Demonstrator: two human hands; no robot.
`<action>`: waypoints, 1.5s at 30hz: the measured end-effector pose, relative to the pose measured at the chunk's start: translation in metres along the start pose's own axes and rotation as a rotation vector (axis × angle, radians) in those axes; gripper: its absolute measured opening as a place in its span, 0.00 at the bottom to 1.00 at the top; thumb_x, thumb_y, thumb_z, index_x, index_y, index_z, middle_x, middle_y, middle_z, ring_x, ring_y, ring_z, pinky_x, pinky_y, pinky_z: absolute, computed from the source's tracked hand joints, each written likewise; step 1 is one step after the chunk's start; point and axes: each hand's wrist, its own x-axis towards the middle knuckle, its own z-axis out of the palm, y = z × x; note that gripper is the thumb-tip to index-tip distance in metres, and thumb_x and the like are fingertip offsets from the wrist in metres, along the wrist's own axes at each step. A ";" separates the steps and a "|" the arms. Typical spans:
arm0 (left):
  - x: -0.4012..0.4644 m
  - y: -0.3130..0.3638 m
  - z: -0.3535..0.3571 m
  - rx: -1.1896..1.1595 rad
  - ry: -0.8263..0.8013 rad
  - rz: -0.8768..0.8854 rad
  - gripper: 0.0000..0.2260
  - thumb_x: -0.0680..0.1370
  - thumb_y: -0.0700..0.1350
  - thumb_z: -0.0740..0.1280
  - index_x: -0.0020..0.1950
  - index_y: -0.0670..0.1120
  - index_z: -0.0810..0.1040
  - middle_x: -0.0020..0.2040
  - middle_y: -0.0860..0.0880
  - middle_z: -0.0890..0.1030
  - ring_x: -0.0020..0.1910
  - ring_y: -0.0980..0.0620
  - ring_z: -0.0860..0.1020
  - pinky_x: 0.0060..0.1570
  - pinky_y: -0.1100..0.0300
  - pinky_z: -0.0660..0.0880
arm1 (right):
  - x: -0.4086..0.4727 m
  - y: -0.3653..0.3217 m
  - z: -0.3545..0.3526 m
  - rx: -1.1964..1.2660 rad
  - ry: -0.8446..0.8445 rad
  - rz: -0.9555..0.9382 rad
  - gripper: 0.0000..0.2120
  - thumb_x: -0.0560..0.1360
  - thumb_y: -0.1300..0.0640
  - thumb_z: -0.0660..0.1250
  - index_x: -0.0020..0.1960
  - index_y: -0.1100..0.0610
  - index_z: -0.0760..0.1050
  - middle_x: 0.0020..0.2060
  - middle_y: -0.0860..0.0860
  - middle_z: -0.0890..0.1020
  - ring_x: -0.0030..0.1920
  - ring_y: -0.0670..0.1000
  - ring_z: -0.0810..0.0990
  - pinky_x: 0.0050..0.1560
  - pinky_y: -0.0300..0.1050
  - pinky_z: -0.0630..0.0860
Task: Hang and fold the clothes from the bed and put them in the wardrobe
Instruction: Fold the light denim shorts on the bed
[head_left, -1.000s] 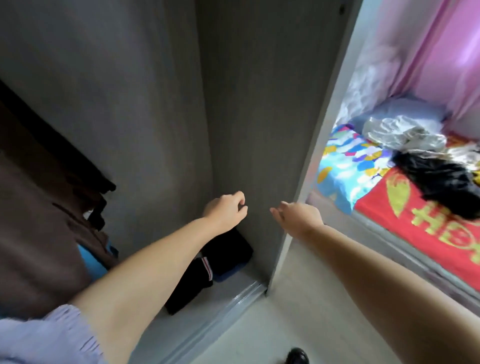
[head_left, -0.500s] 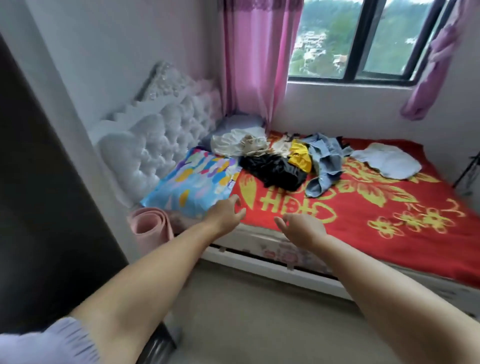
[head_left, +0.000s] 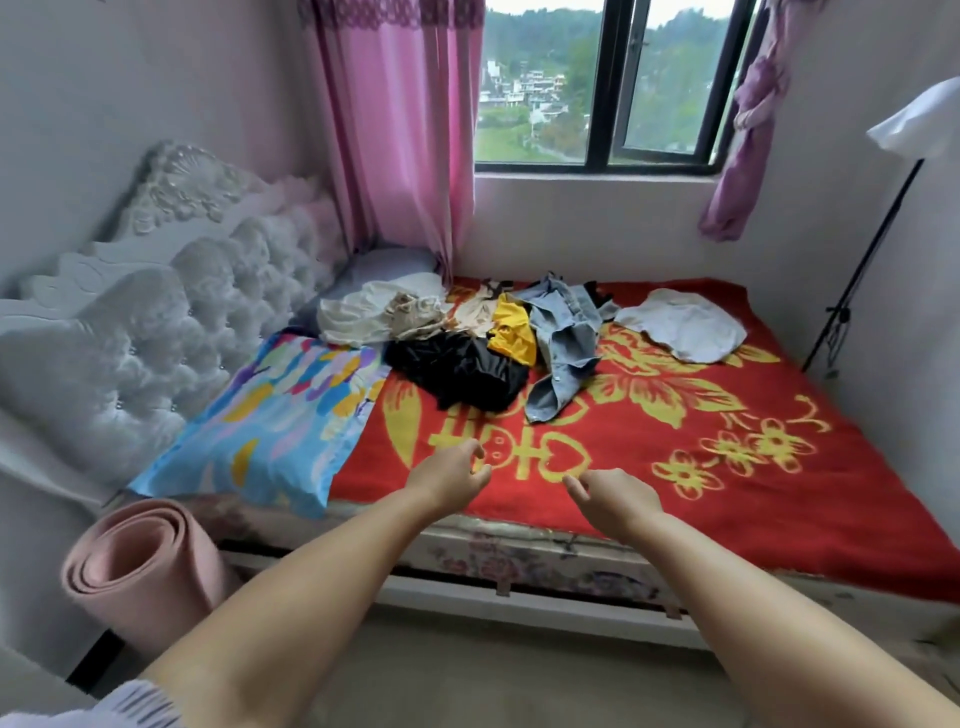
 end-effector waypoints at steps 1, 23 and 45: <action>0.014 -0.005 0.001 0.000 -0.015 -0.010 0.15 0.81 0.53 0.59 0.64 0.47 0.71 0.44 0.45 0.81 0.40 0.44 0.79 0.35 0.54 0.71 | 0.013 0.001 0.002 0.001 -0.012 -0.005 0.24 0.82 0.42 0.47 0.35 0.55 0.65 0.33 0.50 0.74 0.33 0.53 0.72 0.30 0.43 0.65; 0.399 0.034 0.038 0.105 -0.270 0.132 0.13 0.80 0.50 0.59 0.60 0.46 0.75 0.49 0.46 0.81 0.45 0.45 0.79 0.41 0.55 0.74 | 0.309 0.167 -0.015 0.059 -0.179 0.382 0.20 0.82 0.44 0.48 0.39 0.53 0.67 0.50 0.52 0.81 0.51 0.55 0.79 0.45 0.46 0.71; 0.676 -0.046 0.300 -0.038 -0.296 -0.221 0.17 0.81 0.51 0.59 0.67 0.47 0.69 0.61 0.49 0.74 0.58 0.49 0.74 0.53 0.50 0.74 | 0.606 0.289 0.258 0.167 -0.253 0.267 0.22 0.81 0.53 0.57 0.73 0.56 0.63 0.72 0.57 0.63 0.72 0.57 0.62 0.68 0.52 0.63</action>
